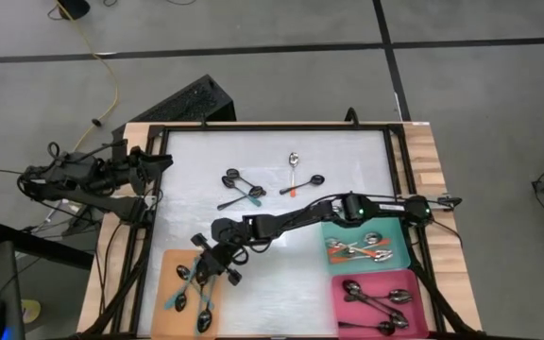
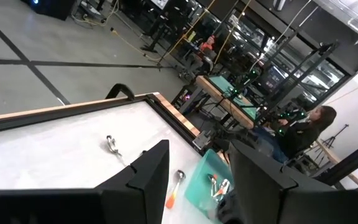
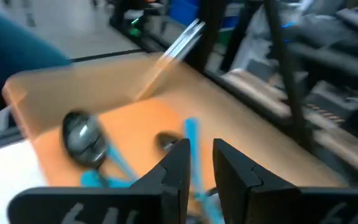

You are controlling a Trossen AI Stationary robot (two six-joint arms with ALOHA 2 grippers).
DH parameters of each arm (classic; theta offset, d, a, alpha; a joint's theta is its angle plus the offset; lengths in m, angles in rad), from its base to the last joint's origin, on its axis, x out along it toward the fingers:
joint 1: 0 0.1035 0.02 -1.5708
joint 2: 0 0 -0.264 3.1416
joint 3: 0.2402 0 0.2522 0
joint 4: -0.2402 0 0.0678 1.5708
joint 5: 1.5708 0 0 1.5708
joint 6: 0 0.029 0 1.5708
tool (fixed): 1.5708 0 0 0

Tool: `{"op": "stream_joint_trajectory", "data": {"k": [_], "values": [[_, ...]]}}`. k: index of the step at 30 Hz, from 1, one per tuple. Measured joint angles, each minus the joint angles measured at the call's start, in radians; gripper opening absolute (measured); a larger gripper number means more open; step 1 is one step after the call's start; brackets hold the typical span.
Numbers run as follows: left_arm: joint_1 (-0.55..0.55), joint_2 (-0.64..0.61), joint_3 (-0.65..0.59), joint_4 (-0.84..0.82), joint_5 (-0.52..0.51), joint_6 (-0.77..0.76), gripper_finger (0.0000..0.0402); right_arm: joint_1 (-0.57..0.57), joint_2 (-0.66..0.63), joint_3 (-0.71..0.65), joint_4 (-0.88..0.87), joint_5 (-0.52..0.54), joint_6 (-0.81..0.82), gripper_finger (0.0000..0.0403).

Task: Sort silverware by color (type)
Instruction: Put the black spoon into the pink bin

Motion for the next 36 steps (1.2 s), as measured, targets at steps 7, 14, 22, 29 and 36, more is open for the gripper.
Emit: {"op": "stream_joint_trajectory", "data": {"k": [7, 14, 22, 29, 36], "values": [[0.0, 0.0, 0.0, 0.001, 0.0, -0.005, 0.0151, -0.05, -0.197, 0.003, -0.239, 0.142, 0.001, 0.0091], [0.0, 0.0, 0.0, 0.0, 0.0, 0.003, 0.0151, -0.119, -0.328, 0.001, -0.59, 0.373, 0.065, 0.0092], [0.0, 0.0, 0.0, -0.028, -0.055, 0.012, 0.0151, -0.199, -0.307, -0.001, -0.751, 0.491, 0.33, 0.0092], [0.0, 0.0, 0.0, -0.028, -0.078, 0.012, 0.0151, -0.229, -0.212, -0.001, -0.834, 0.592, 0.374, 0.0123], [0.0, 0.0, 0.0, -0.042, -0.075, 0.012, 0.0151, -0.244, -0.133, 0.002, -0.847, 0.691, 0.425, 0.0209]]}}
